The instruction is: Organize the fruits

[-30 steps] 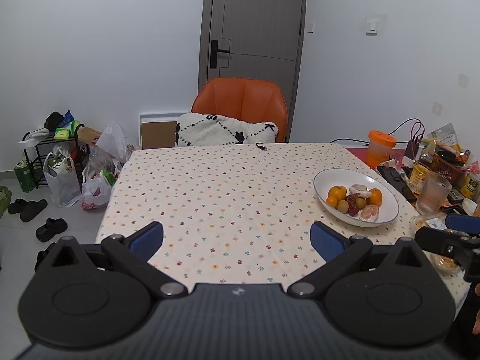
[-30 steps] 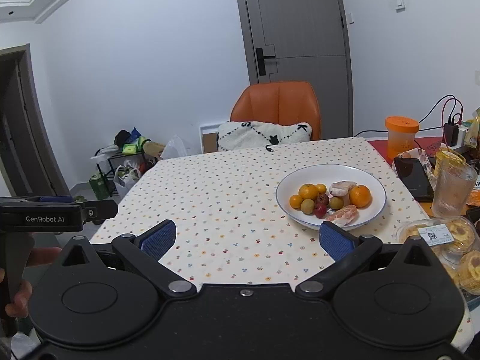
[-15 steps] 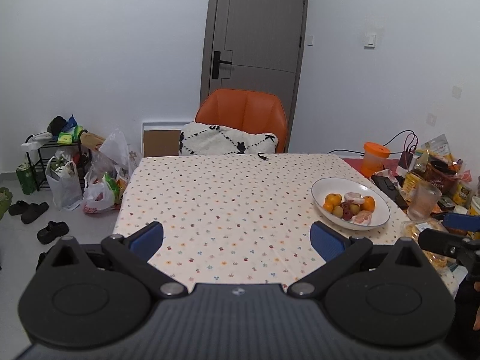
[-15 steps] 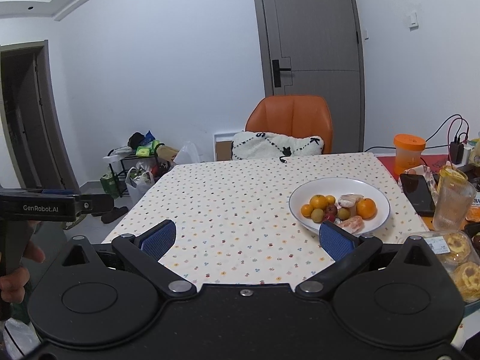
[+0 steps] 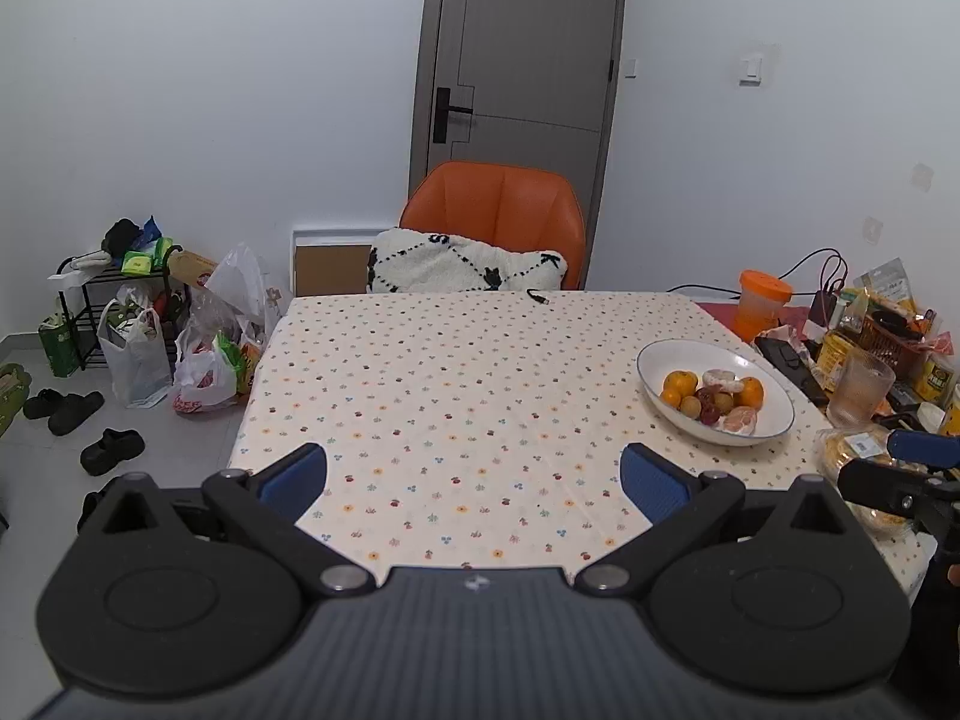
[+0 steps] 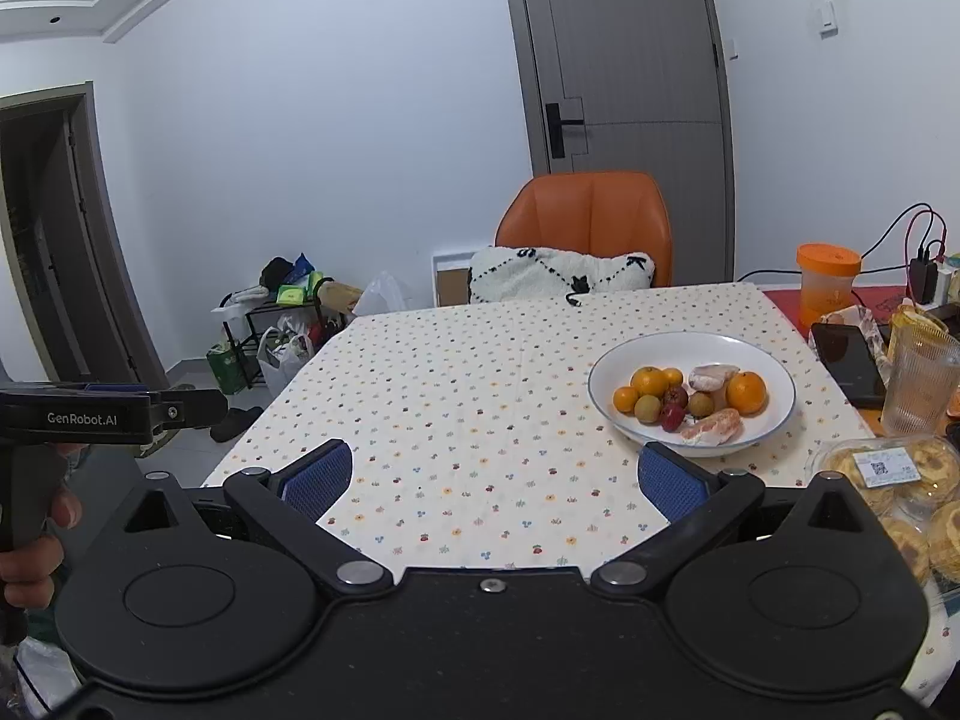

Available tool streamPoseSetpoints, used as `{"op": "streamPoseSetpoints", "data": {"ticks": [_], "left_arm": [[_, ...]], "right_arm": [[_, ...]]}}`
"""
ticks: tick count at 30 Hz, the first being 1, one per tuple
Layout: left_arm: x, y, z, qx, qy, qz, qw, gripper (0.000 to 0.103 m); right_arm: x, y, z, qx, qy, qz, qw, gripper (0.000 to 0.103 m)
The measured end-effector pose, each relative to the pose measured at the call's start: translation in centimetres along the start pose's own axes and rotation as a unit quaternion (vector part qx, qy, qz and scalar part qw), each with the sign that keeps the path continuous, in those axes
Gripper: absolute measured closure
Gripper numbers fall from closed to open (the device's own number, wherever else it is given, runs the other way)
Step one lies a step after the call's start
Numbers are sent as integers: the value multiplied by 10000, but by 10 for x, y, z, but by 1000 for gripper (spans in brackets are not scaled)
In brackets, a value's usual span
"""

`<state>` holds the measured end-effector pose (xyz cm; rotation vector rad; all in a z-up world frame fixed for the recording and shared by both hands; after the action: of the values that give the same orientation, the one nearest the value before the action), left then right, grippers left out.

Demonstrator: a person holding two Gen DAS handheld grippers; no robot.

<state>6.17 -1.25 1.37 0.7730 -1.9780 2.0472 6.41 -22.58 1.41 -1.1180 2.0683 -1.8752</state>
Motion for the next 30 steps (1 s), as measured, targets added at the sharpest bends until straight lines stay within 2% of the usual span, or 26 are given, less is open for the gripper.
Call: {"op": "streamPoseSetpoints", "data": {"ticks": [30], "left_arm": [[-10,6,1,-46,-32,-146,9999,0]], "right_arm": [[-4,3,10,-94,85,-55,9999,0]]}}
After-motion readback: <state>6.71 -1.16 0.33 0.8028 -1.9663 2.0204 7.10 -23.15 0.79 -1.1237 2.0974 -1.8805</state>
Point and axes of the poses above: each gripper's, at about its wrist camera, not at the fingertips, and x roughly against the way its jaws point, z to its right, y to its underside, the point moved 8 cm from there along -x, roughly the way its jaws point, and after that the axes turned 12 degrees about -y, right-handed, at the moved point
